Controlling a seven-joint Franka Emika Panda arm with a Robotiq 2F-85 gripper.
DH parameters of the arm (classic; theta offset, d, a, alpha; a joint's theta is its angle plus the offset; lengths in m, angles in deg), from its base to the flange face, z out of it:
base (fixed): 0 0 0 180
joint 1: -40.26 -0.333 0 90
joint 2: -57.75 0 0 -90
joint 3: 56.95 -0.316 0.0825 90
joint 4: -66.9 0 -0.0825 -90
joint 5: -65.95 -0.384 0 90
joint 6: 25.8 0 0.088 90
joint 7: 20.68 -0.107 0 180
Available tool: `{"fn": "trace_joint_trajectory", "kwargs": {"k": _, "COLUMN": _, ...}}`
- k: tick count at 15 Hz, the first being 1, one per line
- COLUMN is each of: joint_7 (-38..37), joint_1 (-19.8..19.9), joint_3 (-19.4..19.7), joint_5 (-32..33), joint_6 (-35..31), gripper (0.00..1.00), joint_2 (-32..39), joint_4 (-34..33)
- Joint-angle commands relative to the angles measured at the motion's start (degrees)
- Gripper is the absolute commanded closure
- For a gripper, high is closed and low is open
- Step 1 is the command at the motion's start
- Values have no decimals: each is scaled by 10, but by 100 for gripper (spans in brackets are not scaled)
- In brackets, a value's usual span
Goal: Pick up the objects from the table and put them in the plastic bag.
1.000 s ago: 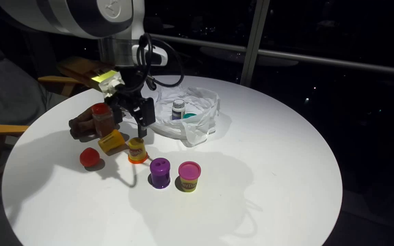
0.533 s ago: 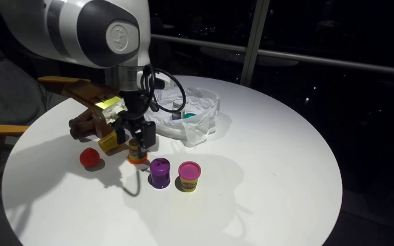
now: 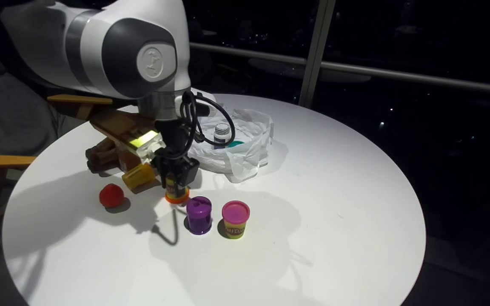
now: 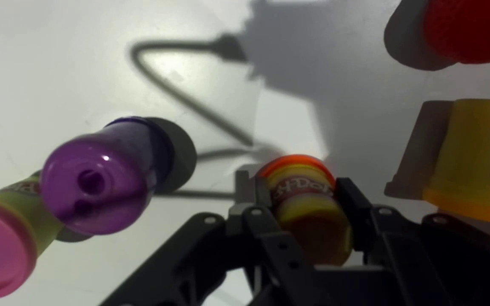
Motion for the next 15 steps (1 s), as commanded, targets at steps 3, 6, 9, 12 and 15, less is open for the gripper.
{"fn": "trace_joint_trajectory", "kwargs": {"k": 3, "joint_7": -17, "joint_1": -27, "joint_3": 23, "joint_5": 19, "joint_6": 23, "gripper": 81, "joint_2": -35, "joint_4": -3}}
{"fn": "trace_joint_trajectory", "kwargs": {"k": 6, "joint_7": -28, "joint_1": -39, "joint_3": 33, "joint_5": 44, "joint_6": 73, "gripper": 81, "joint_2": -83, "joint_4": -37}}
{"fn": "trace_joint_trajectory", "kwargs": {"k": 9, "joint_7": -38, "joint_1": -33, "joint_3": 21, "joint_5": 67, "joint_6": 100, "gripper": 82, "joint_2": -87, "joint_4": -112}}
{"fn": "trace_joint_trajectory", "kwargs": {"k": 12, "joint_7": -29, "joint_1": -24, "joint_3": -2, "joint_5": 46, "joint_6": 102, "gripper": 82, "joint_2": -44, "joint_4": -202}}
{"fn": "trace_joint_trajectory", "kwargs": {"k": 15, "joint_7": -25, "joint_1": -27, "joint_3": -15, "joint_5": 36, "joint_6": 105, "gripper": 82, "joint_2": 25, "joint_4": -287}}
